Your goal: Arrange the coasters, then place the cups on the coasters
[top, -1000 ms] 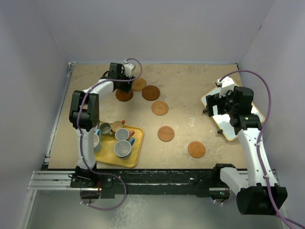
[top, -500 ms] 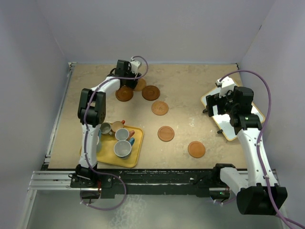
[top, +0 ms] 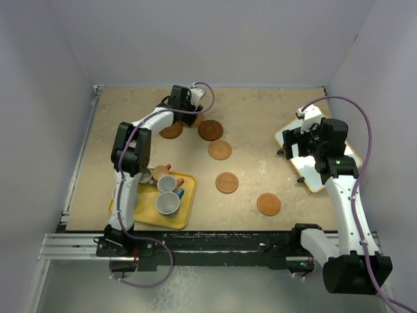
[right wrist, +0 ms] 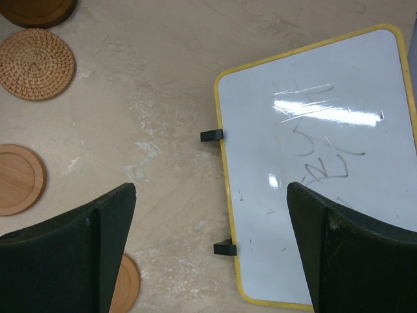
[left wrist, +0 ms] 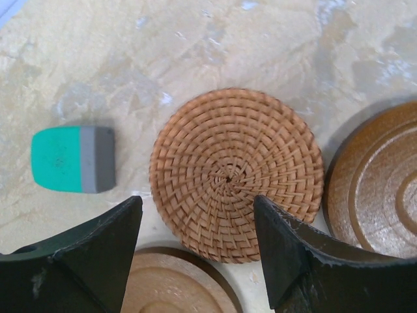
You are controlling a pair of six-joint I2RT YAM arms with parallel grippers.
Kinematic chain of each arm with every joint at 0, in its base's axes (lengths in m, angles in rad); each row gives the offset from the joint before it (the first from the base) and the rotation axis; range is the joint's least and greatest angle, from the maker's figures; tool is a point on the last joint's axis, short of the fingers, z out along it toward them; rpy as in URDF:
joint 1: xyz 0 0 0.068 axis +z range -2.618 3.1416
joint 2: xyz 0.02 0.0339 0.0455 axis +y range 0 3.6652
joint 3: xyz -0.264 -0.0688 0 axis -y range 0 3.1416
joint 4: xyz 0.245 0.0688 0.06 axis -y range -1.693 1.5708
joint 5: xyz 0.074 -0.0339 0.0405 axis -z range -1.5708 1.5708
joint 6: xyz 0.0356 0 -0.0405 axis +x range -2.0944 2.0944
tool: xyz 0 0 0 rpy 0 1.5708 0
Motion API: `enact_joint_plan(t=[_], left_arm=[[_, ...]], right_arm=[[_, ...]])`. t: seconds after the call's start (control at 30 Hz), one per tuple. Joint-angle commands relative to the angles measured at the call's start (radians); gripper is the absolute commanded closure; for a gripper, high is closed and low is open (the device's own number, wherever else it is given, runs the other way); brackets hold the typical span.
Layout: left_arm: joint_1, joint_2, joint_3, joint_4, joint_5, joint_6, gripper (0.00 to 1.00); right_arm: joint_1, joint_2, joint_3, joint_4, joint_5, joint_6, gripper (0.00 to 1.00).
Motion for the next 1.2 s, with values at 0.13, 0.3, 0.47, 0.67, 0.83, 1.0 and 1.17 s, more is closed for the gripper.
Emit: enact_joint_plan(t=[0.13, 0.3, 0.47, 0.67, 0.83, 1.0, 1.17], left_arm=[[-0.064, -0.053, -0.09, -0.095, 0.031, 0.033, 0.34], [-0.085, -0.066, -0.08, -0.108, 0.015, 0.024, 0.34], [-0.1, -0.12, -0.058, -0.096, -0.021, -0.009, 0.33], [-0.144, -0.149, -0.033, -0.093, 0.035, -0.021, 0.32], [-0.186, -0.097, 0.022, -0.109, 0.038, -0.008, 0.32], [-0.199, -0.055, 0.056, -0.105, 0.061, -0.025, 0.32], [-0.209, -0.032, 0.062, -0.106, 0.103, -0.048, 0.32]], right_arm=[[-0.002, -0.02, 0.028, 0.008, -0.02, -0.008, 0.0], [-0.01, -0.025, 0.026, 0.008, -0.026, -0.007, 0.0], [-0.011, -0.025, 0.026, 0.008, -0.031, -0.005, 0.0], [-0.014, -0.025, 0.026, 0.008, -0.031, -0.005, 0.0], [-0.013, -0.026, 0.026, 0.007, -0.033, -0.005, 0.0], [-0.014, -0.028, 0.026, 0.005, -0.039, -0.004, 0.0], [-0.013, -0.03, 0.027, 0.004, -0.04, -0.003, 0.0]])
